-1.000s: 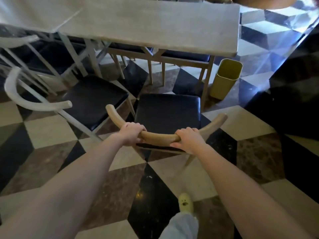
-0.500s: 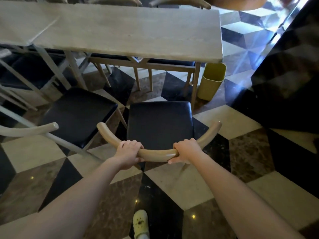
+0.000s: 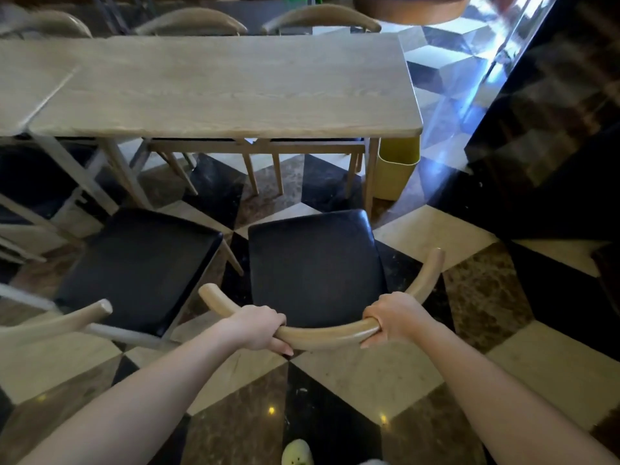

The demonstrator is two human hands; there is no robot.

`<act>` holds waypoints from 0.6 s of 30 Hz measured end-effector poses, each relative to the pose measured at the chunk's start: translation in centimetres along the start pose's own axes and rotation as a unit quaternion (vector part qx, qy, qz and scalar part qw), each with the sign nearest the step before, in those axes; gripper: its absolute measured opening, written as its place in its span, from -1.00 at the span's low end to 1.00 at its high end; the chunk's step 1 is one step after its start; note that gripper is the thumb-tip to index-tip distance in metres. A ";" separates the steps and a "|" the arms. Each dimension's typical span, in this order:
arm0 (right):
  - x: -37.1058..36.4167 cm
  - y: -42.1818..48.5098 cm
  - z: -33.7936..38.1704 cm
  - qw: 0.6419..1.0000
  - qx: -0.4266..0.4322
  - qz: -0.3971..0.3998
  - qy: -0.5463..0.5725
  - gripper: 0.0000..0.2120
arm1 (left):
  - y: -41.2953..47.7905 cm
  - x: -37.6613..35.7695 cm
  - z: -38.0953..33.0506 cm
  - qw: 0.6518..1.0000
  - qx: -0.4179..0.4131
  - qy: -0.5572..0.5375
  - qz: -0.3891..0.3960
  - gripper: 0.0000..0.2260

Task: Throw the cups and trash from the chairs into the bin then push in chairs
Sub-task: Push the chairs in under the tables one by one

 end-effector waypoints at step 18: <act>7.2 6.5 -9.8 0.996 -0.023 -0.057 0.070 -0.53 | 9.3 12.6 3.4 0.998 0.005 0.049 0.045 -0.53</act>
Point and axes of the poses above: each hand's wrist, its own y-axis towards the middle knuckle, its own x-axis out of the back of the hand, z = x × y, the point moved 7 cm from there along y, towards the middle knuckle, and after that the axes turned 10 degrees about x, right-handed, at the moved point
